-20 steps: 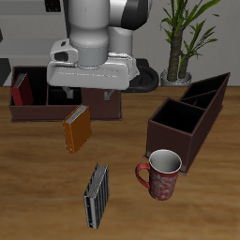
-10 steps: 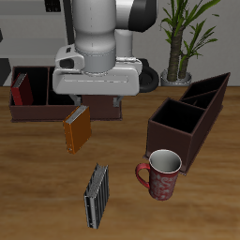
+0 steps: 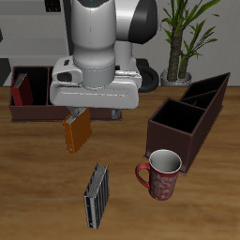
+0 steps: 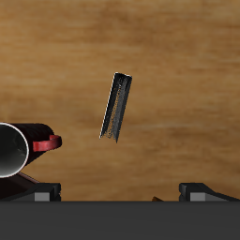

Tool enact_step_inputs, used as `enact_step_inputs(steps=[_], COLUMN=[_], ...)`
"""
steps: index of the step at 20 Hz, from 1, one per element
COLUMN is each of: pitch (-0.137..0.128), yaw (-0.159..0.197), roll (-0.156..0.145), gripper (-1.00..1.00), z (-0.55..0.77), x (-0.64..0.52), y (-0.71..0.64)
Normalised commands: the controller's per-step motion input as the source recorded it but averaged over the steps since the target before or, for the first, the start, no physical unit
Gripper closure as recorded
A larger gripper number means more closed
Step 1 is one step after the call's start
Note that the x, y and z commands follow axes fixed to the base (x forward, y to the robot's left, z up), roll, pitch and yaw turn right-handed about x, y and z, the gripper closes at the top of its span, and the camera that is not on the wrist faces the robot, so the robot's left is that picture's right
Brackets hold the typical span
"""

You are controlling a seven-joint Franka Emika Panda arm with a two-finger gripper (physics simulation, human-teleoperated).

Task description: Place the red book into the back desk caddy's left compartment and place the orange book into the back desk caddy's left compartment and place the striped book into the left desk caddy's right compartment

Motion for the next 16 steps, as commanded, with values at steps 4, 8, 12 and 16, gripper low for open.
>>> enact_step_inputs(steps=[4, 8, 12, 16], pitch=[-0.076, -0.089, -0.072, -0.032], yaw=[-0.096, -0.006, 0.026, -0.019], roll=[0.130, 0.073, 0.001, -0.057], gripper=[-1.00, -1.00, -1.00, -1.00], z=[-0.11, -0.07, -0.16, -0.17], x=[-0.76, -0.80, -0.83, -0.49], y=[-0.09, -0.24, -0.37, -0.44])
